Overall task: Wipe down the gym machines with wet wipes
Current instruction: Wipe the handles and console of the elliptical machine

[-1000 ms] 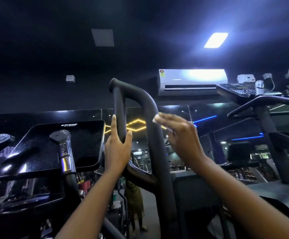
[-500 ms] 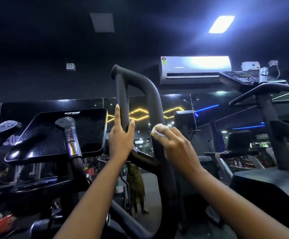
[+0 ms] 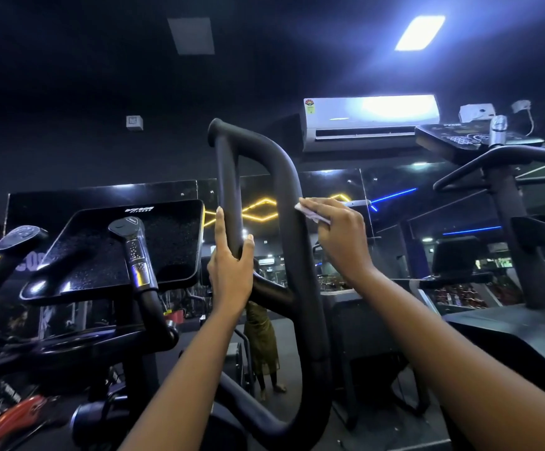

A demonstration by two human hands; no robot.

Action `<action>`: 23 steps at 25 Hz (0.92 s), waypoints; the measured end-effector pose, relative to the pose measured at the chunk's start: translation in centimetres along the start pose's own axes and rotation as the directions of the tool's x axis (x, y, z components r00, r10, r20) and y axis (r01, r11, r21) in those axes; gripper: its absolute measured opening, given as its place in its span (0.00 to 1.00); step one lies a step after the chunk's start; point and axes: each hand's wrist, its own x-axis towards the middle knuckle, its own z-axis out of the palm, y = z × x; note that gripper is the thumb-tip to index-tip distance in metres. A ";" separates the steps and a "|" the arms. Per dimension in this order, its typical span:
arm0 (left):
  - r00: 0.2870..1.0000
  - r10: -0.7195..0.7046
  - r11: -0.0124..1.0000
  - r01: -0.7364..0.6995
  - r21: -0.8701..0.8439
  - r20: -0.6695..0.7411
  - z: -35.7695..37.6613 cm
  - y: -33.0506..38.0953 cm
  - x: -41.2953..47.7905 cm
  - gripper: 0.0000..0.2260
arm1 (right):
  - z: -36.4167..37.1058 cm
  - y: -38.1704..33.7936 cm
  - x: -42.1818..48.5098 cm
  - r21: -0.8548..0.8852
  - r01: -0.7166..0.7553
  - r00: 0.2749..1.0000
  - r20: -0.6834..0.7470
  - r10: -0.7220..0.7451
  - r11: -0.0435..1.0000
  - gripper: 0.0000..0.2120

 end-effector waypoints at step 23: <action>0.996 -0.085 0.996 0.085 -0.002 0.009 -0.2 0.8 -4.4 0.35 | -2.3 -1.0 -10.9 -0.076 0.203 0.976 0.096 -0.196 0.976 0.13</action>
